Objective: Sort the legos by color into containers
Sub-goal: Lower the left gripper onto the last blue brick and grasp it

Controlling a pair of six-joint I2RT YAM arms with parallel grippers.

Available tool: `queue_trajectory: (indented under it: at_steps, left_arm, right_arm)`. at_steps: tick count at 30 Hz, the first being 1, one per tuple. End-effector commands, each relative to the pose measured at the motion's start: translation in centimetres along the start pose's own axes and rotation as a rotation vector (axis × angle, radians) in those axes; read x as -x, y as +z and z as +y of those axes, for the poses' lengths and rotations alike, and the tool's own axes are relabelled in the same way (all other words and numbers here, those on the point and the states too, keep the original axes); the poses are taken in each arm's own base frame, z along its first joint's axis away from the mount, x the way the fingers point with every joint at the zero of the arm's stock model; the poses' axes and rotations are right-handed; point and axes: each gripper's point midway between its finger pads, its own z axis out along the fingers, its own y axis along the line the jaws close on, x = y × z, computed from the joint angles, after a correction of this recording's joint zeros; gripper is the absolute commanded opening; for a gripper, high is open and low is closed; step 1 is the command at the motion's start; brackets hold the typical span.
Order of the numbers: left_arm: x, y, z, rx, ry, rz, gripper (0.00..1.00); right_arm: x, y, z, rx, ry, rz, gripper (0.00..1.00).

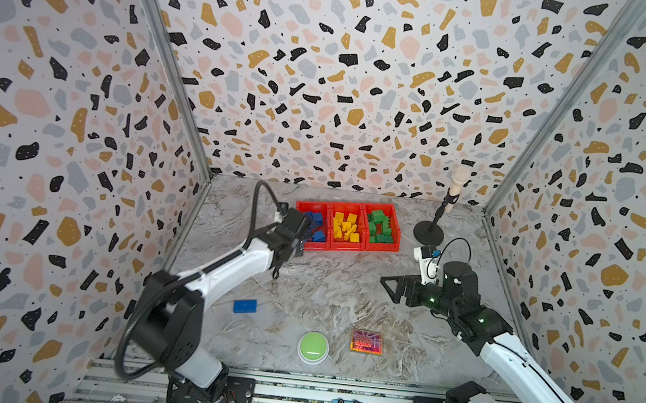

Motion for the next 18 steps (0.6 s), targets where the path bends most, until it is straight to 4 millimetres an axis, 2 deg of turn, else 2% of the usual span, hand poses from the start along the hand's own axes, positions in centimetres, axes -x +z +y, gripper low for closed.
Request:
queue_trajectory:
  at_steps: [1, 5, 7, 12, 18]
  left_arm:
    - [-5.0, -0.9, 3.7, 0.038, -0.152, 0.011, 0.88]
    - [-9.1, -1.7, 6.5, 0.034, -0.287, 0.001, 0.89]
    - [-10.4, -1.5, 6.7, 0.026, -0.332, 0.013, 0.89]
    - [-12.6, -0.7, 8.2, 0.12, -0.262, 0.074, 0.93]
    - [-15.0, 1.5, 7.4, 0.12, -0.214, 0.14, 0.97]
  right_arm:
    - [2.0, -0.4, 1.7, 0.062, -0.037, -0.046, 1.0]
    - [1.8, -0.2, 2.4, 0.099, -0.037, -0.035, 1.0]
    - [1.7, -0.1, 2.5, 0.108, -0.034, -0.032, 1.0]
    - [1.2, -0.1, 2.6, 0.117, -0.019, -0.038, 1.0]
    - [0.0, -0.7, 1.9, 0.09, 0.002, -0.042, 1.0]
